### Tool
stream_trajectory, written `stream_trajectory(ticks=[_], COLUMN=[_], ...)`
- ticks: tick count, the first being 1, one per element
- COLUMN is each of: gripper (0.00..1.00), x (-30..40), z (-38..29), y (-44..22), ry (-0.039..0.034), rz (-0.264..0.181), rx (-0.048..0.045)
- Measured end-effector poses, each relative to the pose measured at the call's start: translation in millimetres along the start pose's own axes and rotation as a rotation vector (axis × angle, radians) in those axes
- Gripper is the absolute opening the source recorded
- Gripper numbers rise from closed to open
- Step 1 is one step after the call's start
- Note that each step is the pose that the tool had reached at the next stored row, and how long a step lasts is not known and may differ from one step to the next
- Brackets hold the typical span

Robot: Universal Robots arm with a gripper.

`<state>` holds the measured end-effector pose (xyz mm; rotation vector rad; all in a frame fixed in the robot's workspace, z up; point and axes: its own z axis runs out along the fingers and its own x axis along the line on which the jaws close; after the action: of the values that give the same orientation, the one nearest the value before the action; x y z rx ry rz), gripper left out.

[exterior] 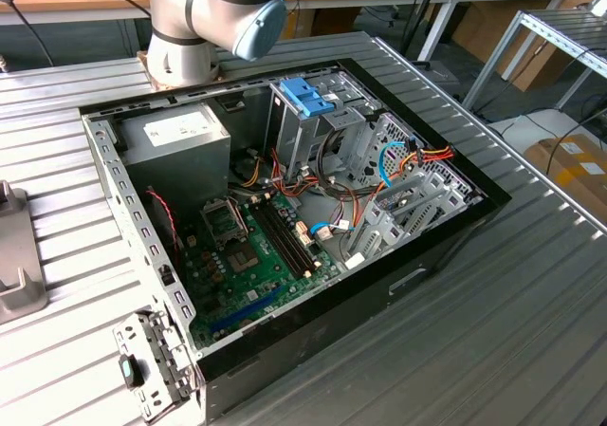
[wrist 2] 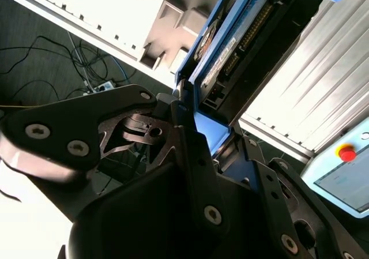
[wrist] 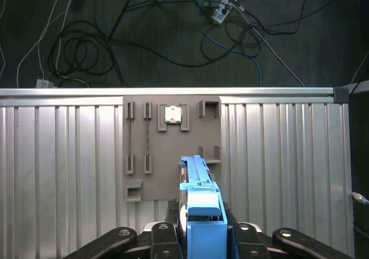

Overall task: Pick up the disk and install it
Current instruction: 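Pick up the disk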

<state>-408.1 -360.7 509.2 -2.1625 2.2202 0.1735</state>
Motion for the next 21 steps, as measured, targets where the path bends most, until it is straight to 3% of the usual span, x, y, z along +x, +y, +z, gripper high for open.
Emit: stream_trajectory(ticks=[21], gripper=[0.37], x=[1.0], z=[-0.7], y=[-11.3], ry=[0.0], rz=[0.0], rx=[-0.0001])
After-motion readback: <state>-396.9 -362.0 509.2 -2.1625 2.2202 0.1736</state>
